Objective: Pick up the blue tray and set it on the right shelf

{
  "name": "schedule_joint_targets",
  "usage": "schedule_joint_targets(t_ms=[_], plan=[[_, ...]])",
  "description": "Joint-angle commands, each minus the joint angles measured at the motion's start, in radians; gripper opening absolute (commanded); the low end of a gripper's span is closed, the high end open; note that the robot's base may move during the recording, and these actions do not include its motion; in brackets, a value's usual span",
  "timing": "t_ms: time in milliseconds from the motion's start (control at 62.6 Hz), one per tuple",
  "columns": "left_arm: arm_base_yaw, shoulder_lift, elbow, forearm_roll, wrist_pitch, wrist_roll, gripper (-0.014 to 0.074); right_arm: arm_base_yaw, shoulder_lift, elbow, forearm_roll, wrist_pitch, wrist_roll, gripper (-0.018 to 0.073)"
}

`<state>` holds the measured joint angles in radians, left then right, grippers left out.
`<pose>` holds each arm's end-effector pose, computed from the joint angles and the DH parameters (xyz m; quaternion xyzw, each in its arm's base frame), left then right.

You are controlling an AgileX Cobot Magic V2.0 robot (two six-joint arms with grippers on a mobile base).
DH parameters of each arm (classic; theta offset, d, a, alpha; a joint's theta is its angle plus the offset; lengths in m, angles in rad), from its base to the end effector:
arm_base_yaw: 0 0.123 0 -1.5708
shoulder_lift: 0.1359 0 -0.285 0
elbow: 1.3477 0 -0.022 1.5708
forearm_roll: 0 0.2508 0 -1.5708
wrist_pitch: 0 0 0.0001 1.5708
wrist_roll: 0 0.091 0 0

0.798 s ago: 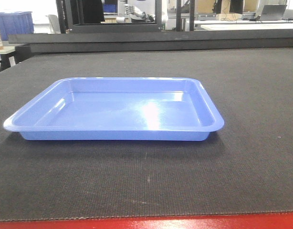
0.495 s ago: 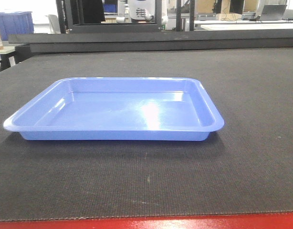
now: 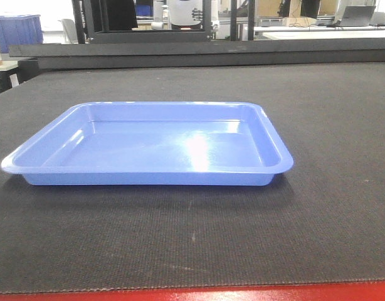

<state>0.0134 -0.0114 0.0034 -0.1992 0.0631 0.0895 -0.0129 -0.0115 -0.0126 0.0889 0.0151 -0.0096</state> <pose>0.0557 -0.0004 0.2071 -0.0382 0.6942 -0.0388 0.7177 0.0546 -0.0006 0.2167 0.0305 0.6716 0.0250 0.7399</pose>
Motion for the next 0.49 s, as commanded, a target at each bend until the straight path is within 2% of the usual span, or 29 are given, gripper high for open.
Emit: schedule_joint_targets(t_ms=[0, 64, 144, 224, 287, 383, 479], plan=[[-0.003, -0.002, -0.135, 0.05, 0.002, 0.0, -0.0048, 0.002, -0.015, -0.121, 0.005, -0.1, -0.008, 0.0057], [-0.005, 0.035, -0.264, 0.1, 0.153, 0.0, -0.0048, 0.002, 0.009, -0.219, 0.005, -0.02, -0.008, 0.0057], [-0.005, 0.108, -0.415, 0.111, 0.299, 0.001, -0.0046, 0.002, 0.065, -0.333, 0.005, 0.078, -0.008, 0.0063], [-0.005, 0.211, -0.547, 0.111, 0.379, 0.001, -0.0012, 0.002, 0.143, -0.428, 0.005, 0.128, -0.008, 0.0153], [-0.005, 0.297, -0.624, 0.109, 0.4, 0.001, 0.0064, 0.002, 0.215, -0.483, 0.005, 0.134, -0.008, 0.028], [-0.005, 0.428, -0.704, 0.095, 0.406, 0.001, 0.0246, 0.002, 0.336, -0.548, 0.005, 0.141, -0.008, 0.0474], [-0.021, 0.549, -0.766, 0.048, 0.41, 0.001, 0.041, 0.007, 0.475, -0.609, 0.005, 0.153, -0.008, 0.0585]])
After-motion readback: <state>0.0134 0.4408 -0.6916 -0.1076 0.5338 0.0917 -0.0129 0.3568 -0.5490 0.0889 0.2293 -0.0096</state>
